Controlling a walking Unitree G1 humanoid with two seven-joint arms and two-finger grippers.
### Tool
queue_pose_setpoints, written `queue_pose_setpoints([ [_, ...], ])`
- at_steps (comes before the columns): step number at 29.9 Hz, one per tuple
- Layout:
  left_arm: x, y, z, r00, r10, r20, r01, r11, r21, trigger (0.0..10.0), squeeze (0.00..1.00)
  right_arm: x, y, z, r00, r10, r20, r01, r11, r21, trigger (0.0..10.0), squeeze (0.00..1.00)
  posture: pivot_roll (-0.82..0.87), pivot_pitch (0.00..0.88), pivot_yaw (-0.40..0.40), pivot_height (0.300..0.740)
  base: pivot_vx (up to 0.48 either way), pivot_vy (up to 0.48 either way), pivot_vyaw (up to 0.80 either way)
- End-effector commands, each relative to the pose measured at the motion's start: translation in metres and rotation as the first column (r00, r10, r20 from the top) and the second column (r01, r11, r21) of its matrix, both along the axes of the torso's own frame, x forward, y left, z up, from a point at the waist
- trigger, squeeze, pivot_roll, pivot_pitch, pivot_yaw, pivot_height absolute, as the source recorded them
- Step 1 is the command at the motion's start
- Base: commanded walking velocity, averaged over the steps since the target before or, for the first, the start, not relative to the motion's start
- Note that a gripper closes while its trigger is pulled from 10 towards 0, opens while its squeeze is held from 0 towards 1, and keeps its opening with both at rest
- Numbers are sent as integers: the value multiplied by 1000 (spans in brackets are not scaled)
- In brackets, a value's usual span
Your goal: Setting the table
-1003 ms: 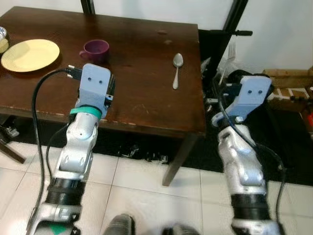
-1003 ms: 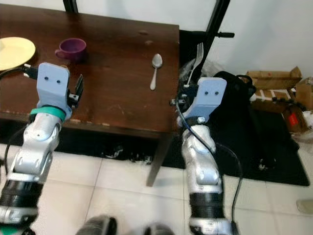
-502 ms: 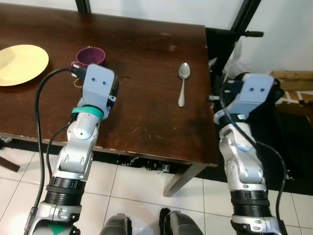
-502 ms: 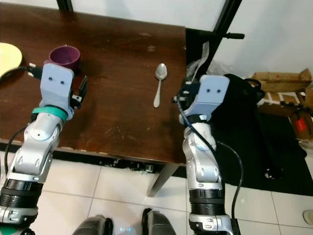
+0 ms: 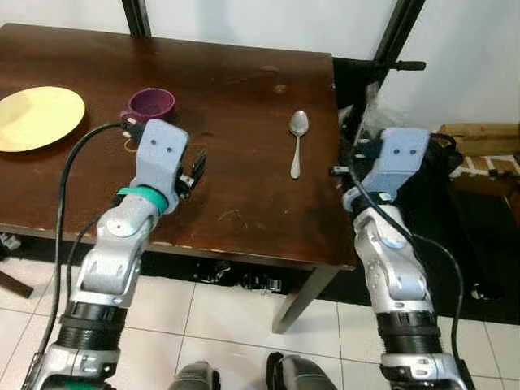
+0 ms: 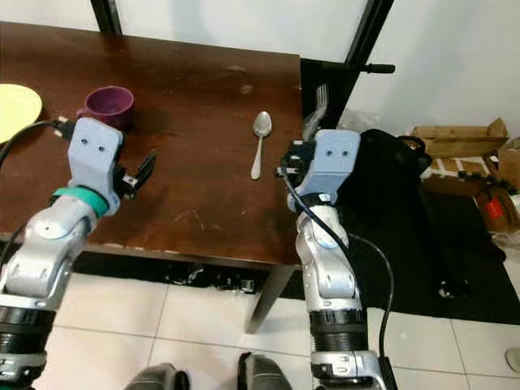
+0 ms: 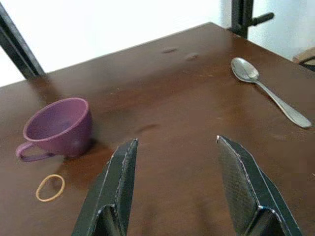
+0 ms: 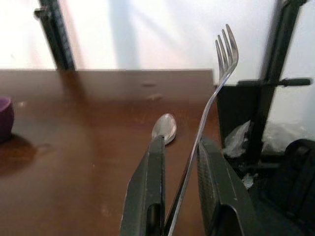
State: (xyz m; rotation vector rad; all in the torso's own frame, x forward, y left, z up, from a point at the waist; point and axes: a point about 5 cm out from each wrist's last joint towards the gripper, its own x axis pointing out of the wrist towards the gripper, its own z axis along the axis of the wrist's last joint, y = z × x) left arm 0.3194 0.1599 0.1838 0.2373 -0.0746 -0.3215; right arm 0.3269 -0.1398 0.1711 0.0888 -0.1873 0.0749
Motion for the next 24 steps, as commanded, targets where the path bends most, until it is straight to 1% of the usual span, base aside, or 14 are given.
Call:
queue_pose_setpoints([
  [1,-6,3,8,995,-100,-20,99,994,-41,10000,0,7,9,-4,997,68,-41,-67,997,22,10000,0,132,75,-13,740,0,0,0],
  [2,-10,5,14,987,-158,-17,157,986,-52,10000,0,14,14,-5,992,113,-53,-111,993,36,10000,0,145,85,-17,740,0,0,0],
  [4,-10,5,14,987,-158,-17,157,986,-52,10000,0,14,14,-5,992,113,-53,-111,993,36,10000,0,145,85,-17,740,0,0,0],
  [6,-16,8,25,977,-212,2,212,976,-52,10000,0,26,21,-4,983,166,-71,-163,985,55,10000,0,164,103,-22,740,0,0,0],
  [7,-16,8,25,977,-212,2,212,976,-52,10000,0,26,21,-4,983,166,-71,-163,985,55,10000,0,164,103,-22,740,0,0,0],
  [9,-22,8,39,972,-234,36,236,969,-75,10000,0,42,26,1,978,190,-90,-193,981,-23,10000,0,187,120,-32,740,0,0,0],
  [10,-22,8,39,972,-234,36,236,969,-75,10000,0,42,26,1,978,190,-90,-193,981,-23,10000,0,187,120,-32,740,0,0,0],
  [11,-28,5,49,966,-252,63,257,962,-94,10000,0,52,27,6,976,192,-107,-203,974,-100,10000,0,195,128,-35,740,0,0,0],
  [12,-28,5,49,966,-252,63,257,962,-94,10000,0,52,27,6,976,192,-107,-203,974,-100,10000,0,195,128,-35,740,0,0,0],
  [15,-42,-3,57,945,-317,75,324,940,-109,10000,0,64,20,12,984,124,-126,-147,968,-201,10000,0,228,147,-39,740,0,0,0],
  [17,-50,-6,58,934,-351,70,356,929,-102,10000,0,67,15,13,987,91,-131,-119,967,-225,10000,0,237,151,-40,740,0,0,0],
  [18,-50,-6,58,934,-351,70,356,929,-102,10000,0,67,15,13,987,91,-131,-119,967,-225,10000,0,237,151,-40,740,0,0,0],
  [21,-61,-4,59,923,-381,45,384,919,-92,10000,0,72,3,11,987,22,-160,-57,974,-219,10000,0,269,168,-38,740,0,0,0],
  [24,-64,-3,60,922,-386,38,388,917,-91,10000,0,74,-2,10,985,-2,-172,-34,978,-206,10000,0,275,172,-37,740,0,0,0],
])
